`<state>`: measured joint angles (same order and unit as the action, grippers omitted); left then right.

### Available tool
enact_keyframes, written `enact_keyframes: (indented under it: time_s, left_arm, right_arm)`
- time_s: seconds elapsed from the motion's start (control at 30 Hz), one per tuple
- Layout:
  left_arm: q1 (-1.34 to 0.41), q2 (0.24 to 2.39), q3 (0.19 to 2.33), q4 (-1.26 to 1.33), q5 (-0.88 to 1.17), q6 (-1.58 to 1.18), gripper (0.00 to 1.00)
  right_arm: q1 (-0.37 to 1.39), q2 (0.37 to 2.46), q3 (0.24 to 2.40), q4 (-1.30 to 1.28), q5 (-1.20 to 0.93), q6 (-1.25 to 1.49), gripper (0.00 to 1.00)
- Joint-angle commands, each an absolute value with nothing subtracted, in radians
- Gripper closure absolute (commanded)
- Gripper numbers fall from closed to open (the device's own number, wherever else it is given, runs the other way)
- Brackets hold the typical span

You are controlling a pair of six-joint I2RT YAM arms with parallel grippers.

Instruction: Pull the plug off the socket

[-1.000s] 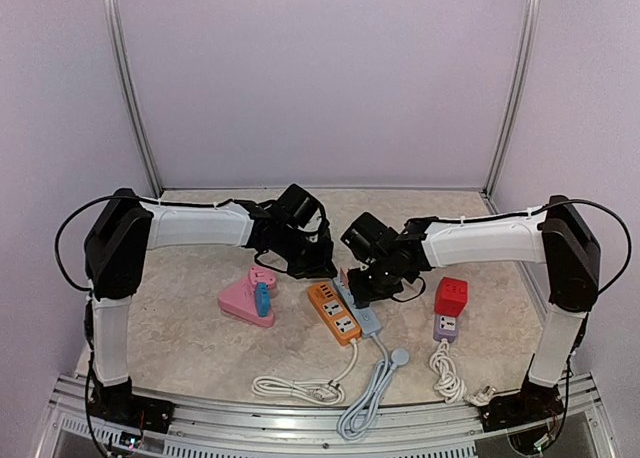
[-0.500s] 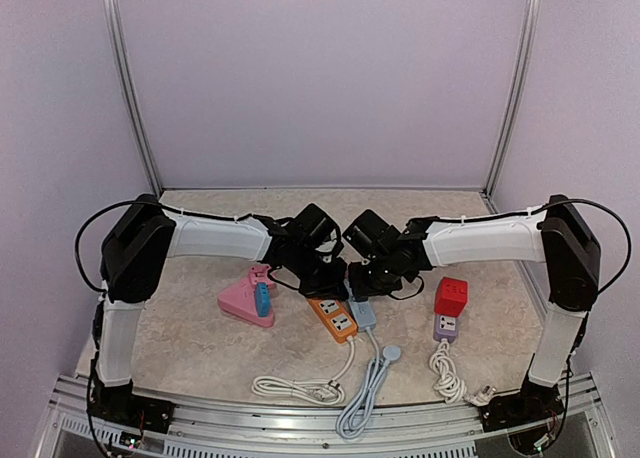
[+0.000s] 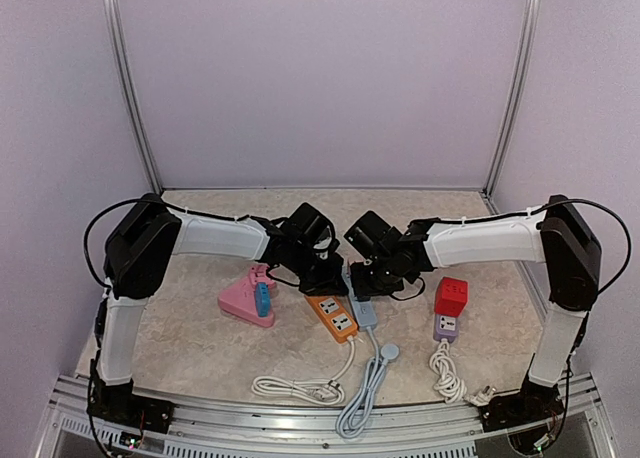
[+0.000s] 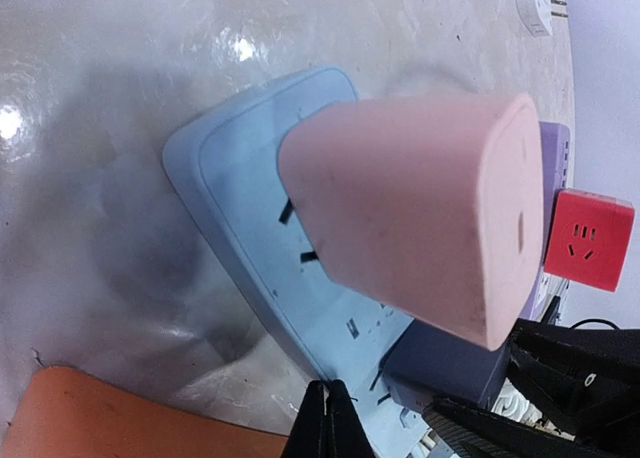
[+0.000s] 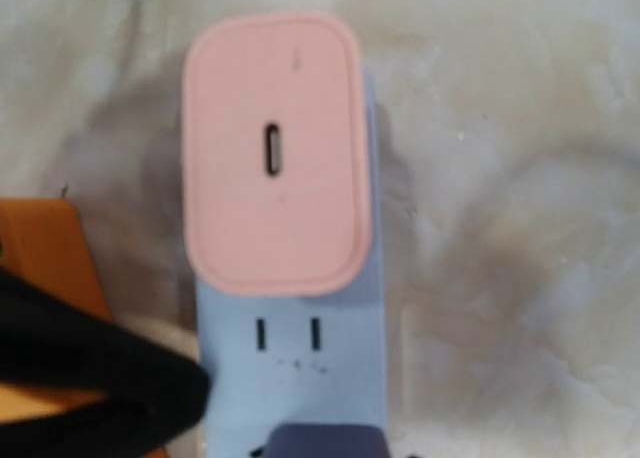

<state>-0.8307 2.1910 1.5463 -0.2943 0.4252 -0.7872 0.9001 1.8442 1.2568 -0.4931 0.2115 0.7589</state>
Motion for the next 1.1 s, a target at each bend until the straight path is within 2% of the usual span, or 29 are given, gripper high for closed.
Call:
enact_keyframes:
  time_s: [0.0,0.3,0.77,1.07]
  left_arm:
    - [-0.823,2.197,1.533,-0.221,0.441,-0.797,1.00]
    - [-0.830,2.232,1.582,-0.249,0.439,-0.746,1.00]
    - [-0.831,2.266,1.466,-0.306,0.400,-0.820,1.00]
    - [-0.831,2.284,1.427,-0.322,0.383,-0.849,1.00]
  right_arm:
    - [0.904,1.822,1.250,-0.434,0.188,0.776,1.00]
    - [0.903,1.821,1.256,-0.418,0.102,0.777,1.00]
    - [0.901,1.834,1.350,-0.530,0.257,0.775,1.00]
    - [0.892,1.798,1.360,-0.506,0.236,0.766,1.00]
